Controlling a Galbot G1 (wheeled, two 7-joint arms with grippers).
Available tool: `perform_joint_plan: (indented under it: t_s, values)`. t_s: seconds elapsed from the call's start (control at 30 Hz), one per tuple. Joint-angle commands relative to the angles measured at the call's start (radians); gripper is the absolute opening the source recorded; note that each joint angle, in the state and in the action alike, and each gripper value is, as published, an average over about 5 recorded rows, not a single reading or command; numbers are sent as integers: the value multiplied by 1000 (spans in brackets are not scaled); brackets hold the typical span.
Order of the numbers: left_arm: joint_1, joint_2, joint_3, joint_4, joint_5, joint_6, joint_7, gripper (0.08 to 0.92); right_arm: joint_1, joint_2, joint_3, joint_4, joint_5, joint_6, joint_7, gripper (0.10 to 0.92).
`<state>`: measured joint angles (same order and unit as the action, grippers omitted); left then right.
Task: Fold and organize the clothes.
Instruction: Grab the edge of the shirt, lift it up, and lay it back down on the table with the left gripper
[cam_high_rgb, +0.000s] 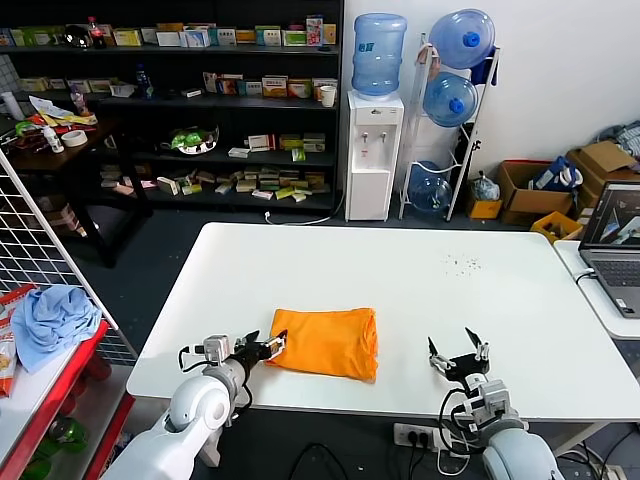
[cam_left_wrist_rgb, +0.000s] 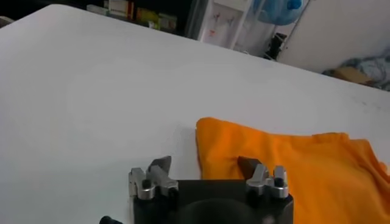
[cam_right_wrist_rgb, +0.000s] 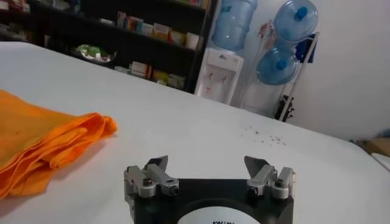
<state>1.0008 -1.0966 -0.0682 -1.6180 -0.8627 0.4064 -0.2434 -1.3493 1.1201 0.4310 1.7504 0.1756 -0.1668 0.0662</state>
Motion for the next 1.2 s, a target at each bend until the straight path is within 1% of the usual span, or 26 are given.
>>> perform_joint_plan:
  t_s: [0.03, 0.33, 0.67, 0.77, 0.87, 1.03, 1.2]
  values:
    - [-9, -1, 0, 13, -18, 21, 21, 707, 2, 0, -1, 1, 1, -1, 0, 823]
    - [-7, -5, 3, 14, -17, 20, 38, 447, 0, 2, -2, 2, 0, 0, 1, 823]
    - [14, 1, -14, -17, -30, 11, 29, 164, 2, 3, -10, 6, -1, -2, 2, 823]
    - [29, 17, -33, -41, -40, 3, 14, 124, 6, 3, -15, 7, -1, -3, 3, 823]
    - [54, 47, -64, -74, -54, 0, -4, 123, 14, 3, -19, 7, 1, -5, 4, 823]
    - [100, 119, -141, -106, -57, 4, -36, 123, 35, 2, -28, 5, 11, -6, 3, 823]
    - [116, 203, -220, -78, -13, 5, -59, 123, 54, 3, -42, 2, 18, -5, 2, 823]
